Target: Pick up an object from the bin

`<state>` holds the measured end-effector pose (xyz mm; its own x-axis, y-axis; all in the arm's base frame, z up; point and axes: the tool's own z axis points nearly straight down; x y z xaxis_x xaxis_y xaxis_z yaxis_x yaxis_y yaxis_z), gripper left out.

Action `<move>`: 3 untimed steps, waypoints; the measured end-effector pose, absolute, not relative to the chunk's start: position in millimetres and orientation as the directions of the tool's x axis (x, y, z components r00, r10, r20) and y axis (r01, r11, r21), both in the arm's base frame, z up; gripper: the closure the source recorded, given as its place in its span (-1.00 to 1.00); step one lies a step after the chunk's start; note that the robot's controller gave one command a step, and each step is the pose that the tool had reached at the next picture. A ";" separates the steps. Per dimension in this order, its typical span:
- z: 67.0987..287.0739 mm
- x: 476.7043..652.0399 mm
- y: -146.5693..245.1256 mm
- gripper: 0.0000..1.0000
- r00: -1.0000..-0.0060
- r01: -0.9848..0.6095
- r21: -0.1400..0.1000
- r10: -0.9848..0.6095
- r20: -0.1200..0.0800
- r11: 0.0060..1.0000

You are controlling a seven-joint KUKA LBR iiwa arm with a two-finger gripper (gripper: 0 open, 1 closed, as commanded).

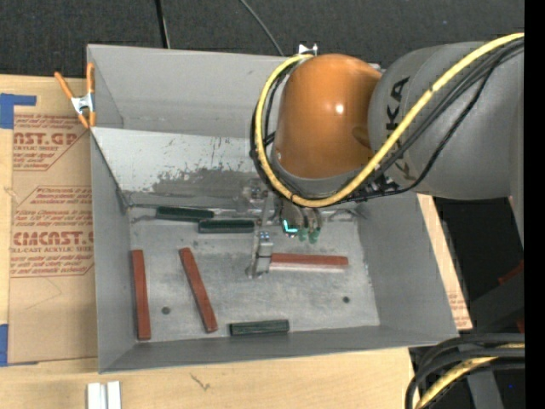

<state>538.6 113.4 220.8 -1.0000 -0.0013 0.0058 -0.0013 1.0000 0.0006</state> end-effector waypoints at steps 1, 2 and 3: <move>224.5 540.3 112.7 -1.00 -1.000 0.000 0.001 0.000 -0.001 1.000; 169.8 542.5 136.5 -1.00 -0.950 -0.313 -0.001 -0.313 -0.009 0.950; 156.6 563.1 175.9 -1.00 -0.746 -0.666 0.001 -0.666 -0.002 0.746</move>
Offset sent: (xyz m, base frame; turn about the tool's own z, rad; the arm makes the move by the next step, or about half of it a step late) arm 0.0032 0.0615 -0.1508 -0.8443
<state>563.1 175.9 156.6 -0.7461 -0.6659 -0.0019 -0.6659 0.7461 0.0008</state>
